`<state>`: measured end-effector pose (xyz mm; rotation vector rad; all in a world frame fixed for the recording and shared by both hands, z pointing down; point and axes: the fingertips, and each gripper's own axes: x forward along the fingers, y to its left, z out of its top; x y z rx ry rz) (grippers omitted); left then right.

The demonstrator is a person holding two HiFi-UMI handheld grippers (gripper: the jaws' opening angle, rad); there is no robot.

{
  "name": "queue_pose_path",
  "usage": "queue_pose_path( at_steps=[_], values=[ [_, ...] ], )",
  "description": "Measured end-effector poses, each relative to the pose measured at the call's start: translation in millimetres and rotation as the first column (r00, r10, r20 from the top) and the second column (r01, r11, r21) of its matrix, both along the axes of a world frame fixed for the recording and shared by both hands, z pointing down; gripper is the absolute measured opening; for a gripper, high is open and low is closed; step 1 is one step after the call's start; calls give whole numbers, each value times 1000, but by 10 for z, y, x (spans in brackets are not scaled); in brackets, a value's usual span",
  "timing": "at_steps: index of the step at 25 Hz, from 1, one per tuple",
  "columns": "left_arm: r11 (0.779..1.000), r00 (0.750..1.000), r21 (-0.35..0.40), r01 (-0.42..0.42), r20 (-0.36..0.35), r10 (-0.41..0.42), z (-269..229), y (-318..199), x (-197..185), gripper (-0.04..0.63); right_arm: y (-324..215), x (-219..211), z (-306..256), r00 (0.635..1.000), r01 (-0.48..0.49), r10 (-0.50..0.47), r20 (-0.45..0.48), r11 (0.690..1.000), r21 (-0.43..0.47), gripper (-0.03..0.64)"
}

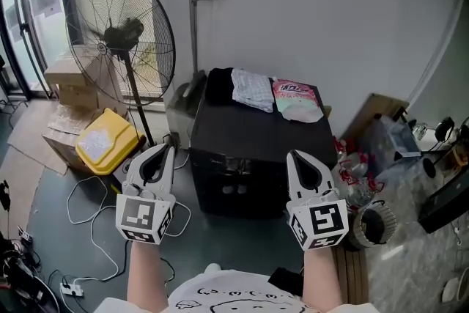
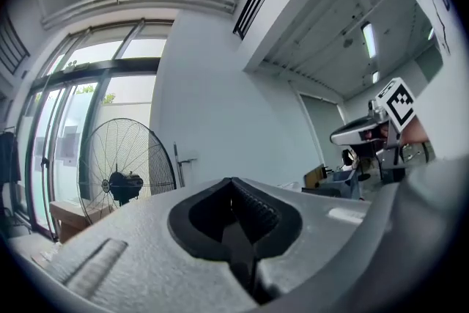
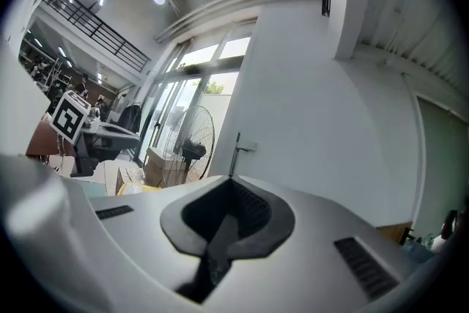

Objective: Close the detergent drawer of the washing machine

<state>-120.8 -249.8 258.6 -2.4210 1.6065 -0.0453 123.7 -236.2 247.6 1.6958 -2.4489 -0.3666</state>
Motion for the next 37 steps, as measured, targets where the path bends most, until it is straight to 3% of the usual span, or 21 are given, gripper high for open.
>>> queue_pose_path(
  at_steps=[13,37],
  values=[
    [995,997,94,18,72,-25,-326,130,71,18,56,-13,-144,1000,11,-10,-7,998,56,0],
    [991,999,135,-13,45,7,-472,3,251,18,-81,-54,-176,998,62,-62,1,997,55,0]
  ],
)
